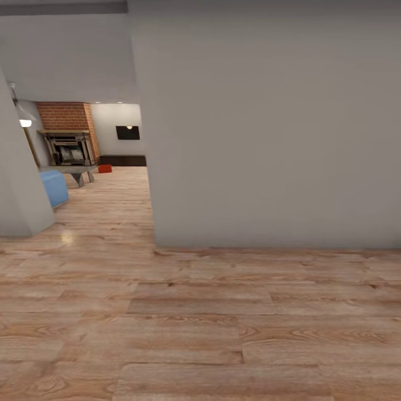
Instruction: Move the two storage containers from the living room to the garage. In the garage, place one container on the floor and stack the other container on top of it (either order is fine).
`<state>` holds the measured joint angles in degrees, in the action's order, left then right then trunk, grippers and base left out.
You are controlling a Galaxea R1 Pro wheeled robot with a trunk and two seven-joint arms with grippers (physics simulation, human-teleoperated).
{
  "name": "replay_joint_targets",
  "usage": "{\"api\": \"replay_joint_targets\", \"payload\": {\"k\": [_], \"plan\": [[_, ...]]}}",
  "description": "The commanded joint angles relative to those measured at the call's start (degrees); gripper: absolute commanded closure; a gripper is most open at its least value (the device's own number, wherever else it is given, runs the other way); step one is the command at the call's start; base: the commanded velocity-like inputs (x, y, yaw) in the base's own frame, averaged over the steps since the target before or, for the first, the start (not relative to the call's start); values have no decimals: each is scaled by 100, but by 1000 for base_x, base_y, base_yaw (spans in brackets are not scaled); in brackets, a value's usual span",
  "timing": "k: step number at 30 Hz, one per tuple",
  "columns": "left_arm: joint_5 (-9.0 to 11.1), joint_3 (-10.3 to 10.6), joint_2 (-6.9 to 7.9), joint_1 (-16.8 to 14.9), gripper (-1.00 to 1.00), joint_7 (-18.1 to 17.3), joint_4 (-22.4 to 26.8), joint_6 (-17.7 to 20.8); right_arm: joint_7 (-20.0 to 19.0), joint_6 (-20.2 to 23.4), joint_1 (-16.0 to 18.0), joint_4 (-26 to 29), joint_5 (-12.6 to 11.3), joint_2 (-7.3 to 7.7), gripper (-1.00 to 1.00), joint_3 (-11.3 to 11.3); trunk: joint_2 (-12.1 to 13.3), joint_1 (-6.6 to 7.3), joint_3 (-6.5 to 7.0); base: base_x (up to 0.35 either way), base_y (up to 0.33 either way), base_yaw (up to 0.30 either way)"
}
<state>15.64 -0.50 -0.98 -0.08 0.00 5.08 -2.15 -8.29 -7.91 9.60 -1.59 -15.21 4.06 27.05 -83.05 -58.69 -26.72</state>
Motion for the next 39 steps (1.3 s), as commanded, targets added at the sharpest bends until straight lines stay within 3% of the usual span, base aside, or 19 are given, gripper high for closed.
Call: {"api": "replay_joint_targets", "payload": {"k": [1, 25, 39], "plan": [[27, -3, 0, -1, -100, 0, 1, -13, -33, -30, 7, -17, -59, -1, -100, 42, -2, -3, -5, 329, 0, 1], [27, -3, -6, -1, -100, 0, 1, -29, -19, -37, 7, -17, -52, -1, -100, 42, -2, -3, -5, 329, 0, 44], [19, -18, -8, -1, -100, 0, 18, -92, -7, -44, 7, -17, -59, -1, -100, 41, -2, -3, -5, 290, 0, 233]]}}
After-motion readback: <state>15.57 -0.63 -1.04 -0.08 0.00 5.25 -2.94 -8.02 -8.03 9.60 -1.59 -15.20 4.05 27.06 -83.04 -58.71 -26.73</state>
